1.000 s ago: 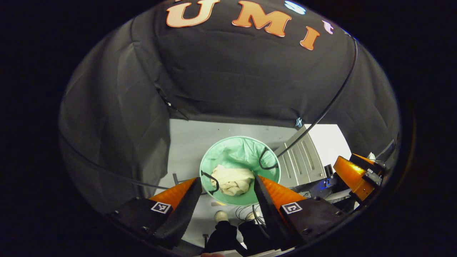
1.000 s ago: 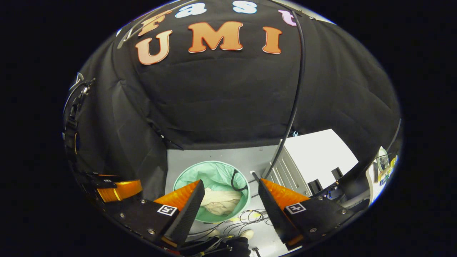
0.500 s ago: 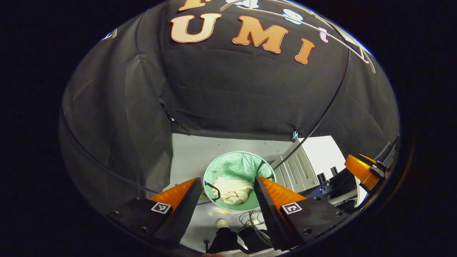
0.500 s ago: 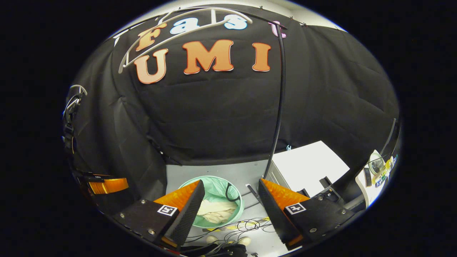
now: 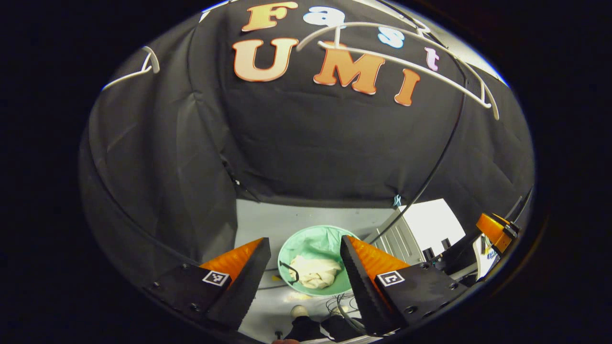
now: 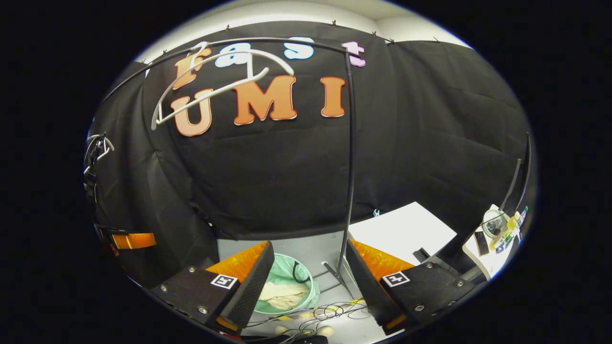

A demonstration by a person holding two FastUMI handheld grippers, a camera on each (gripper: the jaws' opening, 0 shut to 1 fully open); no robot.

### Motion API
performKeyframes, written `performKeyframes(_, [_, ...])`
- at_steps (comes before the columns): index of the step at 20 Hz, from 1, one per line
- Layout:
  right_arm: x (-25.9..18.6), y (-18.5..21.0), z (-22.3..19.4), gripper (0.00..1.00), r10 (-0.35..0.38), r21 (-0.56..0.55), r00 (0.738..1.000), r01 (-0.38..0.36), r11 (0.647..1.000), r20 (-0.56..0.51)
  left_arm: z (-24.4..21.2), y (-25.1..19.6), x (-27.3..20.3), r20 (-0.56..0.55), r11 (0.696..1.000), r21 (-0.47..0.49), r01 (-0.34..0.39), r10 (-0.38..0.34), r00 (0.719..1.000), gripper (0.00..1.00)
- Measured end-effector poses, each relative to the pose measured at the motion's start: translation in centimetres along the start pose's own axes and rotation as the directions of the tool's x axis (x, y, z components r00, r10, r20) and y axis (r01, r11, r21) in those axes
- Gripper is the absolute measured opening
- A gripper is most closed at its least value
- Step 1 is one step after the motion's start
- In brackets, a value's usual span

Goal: Grasp the clothes on the hanger with both hands and then place them into the laundry hamper below.

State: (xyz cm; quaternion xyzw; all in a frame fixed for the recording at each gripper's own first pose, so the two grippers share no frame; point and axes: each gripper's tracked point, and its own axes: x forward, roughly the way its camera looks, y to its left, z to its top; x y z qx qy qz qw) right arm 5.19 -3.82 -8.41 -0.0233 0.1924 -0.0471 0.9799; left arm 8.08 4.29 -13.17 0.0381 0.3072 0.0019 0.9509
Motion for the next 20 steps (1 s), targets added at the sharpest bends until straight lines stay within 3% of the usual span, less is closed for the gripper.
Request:
performKeyframes(6, [-3.7,-1.9,6.3,0.94,-0.015,0.014,0.992,0.014,1.0,0.128,6.2,-0.5,-3.2,0.158,1.0,0.007,0.006,-0.007,0.987,1.0])
performKeyframes(8, [-4.8,-2.5,8.1,0.94,-0.019,0.019,0.985,0.016,1.0,0.169,8.4,-0.4,-4.7,0.223,1.0,0.027,-0.009,0.003,0.975,0.96])
performKeyframes(16, [-8.8,-3.9,13.4,0.94,-0.032,0.048,0.954,0.019,0.999,0.297,16.1,-0.7,-11.9,0.464,0.998,0.05,-0.025,-0.001,0.886,0.96])
performKeyframes(17, [-8.7,-3.9,14.1,0.94,-0.029,0.05,0.949,0.014,0.999,0.315,16.5,-0.4,-12.4,0.487,0.997,0.061,-0.038,0.003,0.873,0.92])
performKeyframes(20, [-9.7,-3.8,15.6,0.94,-0.015,0.039,0.936,0.001,0.999,0.353,17.7,-0.5,-13.7,0.545,0.997,0.06,-0.054,0.013,0.838,0.92])
